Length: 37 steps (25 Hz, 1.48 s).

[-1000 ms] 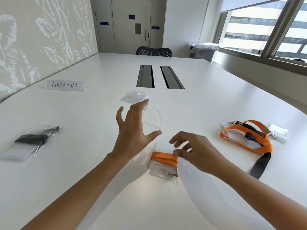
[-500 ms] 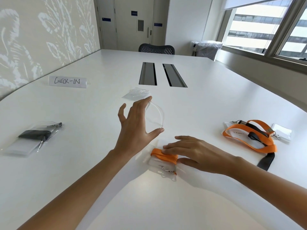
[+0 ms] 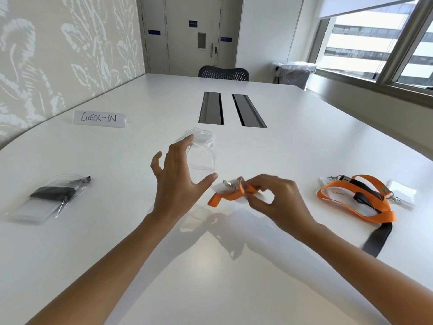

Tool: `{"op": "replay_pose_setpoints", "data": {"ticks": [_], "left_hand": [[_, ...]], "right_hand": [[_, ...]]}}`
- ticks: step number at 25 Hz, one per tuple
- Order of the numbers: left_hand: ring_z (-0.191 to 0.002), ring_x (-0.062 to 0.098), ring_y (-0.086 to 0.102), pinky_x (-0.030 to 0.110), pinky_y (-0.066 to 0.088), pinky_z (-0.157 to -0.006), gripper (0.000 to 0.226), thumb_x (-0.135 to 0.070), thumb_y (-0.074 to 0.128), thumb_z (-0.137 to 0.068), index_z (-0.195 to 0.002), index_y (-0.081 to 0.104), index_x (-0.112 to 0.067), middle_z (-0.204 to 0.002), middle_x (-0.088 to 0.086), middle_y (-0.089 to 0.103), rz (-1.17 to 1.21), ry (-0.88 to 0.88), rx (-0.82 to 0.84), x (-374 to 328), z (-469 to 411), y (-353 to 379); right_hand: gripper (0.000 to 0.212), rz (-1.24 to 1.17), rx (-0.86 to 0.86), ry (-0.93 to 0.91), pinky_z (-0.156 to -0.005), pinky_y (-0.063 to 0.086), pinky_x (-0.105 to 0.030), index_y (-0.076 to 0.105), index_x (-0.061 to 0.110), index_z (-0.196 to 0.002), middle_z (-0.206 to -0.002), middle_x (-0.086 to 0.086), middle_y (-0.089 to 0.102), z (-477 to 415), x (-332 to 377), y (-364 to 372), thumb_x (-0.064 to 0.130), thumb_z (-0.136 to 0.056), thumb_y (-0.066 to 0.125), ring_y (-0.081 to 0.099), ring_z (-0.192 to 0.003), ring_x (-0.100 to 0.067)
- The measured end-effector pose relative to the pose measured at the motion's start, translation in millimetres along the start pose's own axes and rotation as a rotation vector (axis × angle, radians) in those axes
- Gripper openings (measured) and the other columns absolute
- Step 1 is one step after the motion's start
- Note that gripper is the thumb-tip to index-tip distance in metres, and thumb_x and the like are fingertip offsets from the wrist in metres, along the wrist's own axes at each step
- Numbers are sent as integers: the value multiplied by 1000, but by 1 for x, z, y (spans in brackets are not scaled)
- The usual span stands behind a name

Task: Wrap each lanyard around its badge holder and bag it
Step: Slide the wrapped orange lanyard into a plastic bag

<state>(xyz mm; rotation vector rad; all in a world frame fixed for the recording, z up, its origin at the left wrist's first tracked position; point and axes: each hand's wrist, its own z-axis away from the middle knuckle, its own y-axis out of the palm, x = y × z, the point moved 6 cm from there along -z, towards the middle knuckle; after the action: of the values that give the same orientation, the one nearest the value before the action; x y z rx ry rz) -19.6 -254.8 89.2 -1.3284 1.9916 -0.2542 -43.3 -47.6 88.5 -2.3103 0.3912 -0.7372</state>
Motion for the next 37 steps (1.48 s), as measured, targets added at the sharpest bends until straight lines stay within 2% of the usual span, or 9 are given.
{"op": "replay_pose_setpoints", "data": {"ticks": [2, 4, 8, 17, 21, 24, 29, 32, 37], "left_hand": [[-130, 16, 44, 47, 13, -113, 83, -43, 76, -75, -142, 35, -15, -138, 0, 47, -1, -4, -4, 1, -1, -1], [-130, 15, 44, 47, 13, -113, 83, -42, 76, -75, -142, 35, -16, -137, -1, 47, 6, -15, -10, 2, -1, -3], [-130, 14, 44, 46, 13, -114, 83, -43, 76, -74, -141, 35, -16, -137, -2, 47, 15, -18, -5, 1, 0, -3], [-128, 14, 45, 47, 12, -113, 83, -45, 76, -74, -141, 36, -17, -134, -2, 48, 5, 7, 28, -4, 5, 3], [-126, 12, 46, 48, 13, -113, 84, -46, 76, -73, -140, 36, -18, -132, -4, 48, -2, 21, 34, -4, 7, 5], [-127, 13, 46, 47, 12, -113, 84, -47, 76, -73, -141, 36, -17, -134, -3, 48, -17, 27, 36, -4, 6, 6], [-127, 13, 45, 48, 13, -113, 85, -47, 76, -73, -141, 36, -17, -133, -3, 49, -20, 26, 33, -4, 6, 6], [-128, 13, 45, 48, 13, -113, 85, -48, 76, -73, -141, 36, -17, -134, -3, 49, -23, 19, 30, -3, 6, 5], [-129, 13, 44, 48, 12, -113, 85, -48, 75, -73, -142, 35, -18, -134, -3, 48, -22, 21, 37, -3, 6, 6]], "right_hand": [[15, -151, -34, 212, -66, 41, -13, 70, 24, -88, -78, 12, 69, -3, -13, -4, 9, -82, 69, 57, -71, -6], [13, -289, -55, 377, -67, 42, -25, 69, 26, -87, -79, 3, 69, -6, -25, -7, 13, -86, 66, 58, -71, -13], [11, -558, -57, 510, -71, 41, -33, 69, 18, -87, -87, -13, 69, -8, -31, -10, 12, -92, 62, 56, -77, -17], [12, -416, 128, 796, -68, 40, -29, 73, 19, -76, -79, -6, 70, -1, -66, 2, 15, -85, 65, 55, -75, -18], [6, -79, 122, 727, -57, 39, -18, 71, 22, -81, -84, -1, 70, -2, -74, 1, 20, -83, 66, 55, -74, -15], [5, 57, 80, 510, -57, 40, -13, 68, 21, -85, -78, 4, 67, -8, -53, -1, 17, -83, 65, 57, -68, -12], [3, 267, 149, 97, -58, 47, -38, 66, 9, -83, -77, -4, 57, 4, 0, 12, 12, -85, 66, 55, -63, -27], [9, 354, 284, 58, -57, 43, -32, 69, 8, -93, -85, -7, 56, 22, 8, 24, 10, -85, 67, 56, -67, -29], [19, 210, 389, 184, -70, 42, -24, 73, 18, -98, -94, 4, 55, 19, -1, 21, 33, -87, 69, 55, -81, -16]]}}
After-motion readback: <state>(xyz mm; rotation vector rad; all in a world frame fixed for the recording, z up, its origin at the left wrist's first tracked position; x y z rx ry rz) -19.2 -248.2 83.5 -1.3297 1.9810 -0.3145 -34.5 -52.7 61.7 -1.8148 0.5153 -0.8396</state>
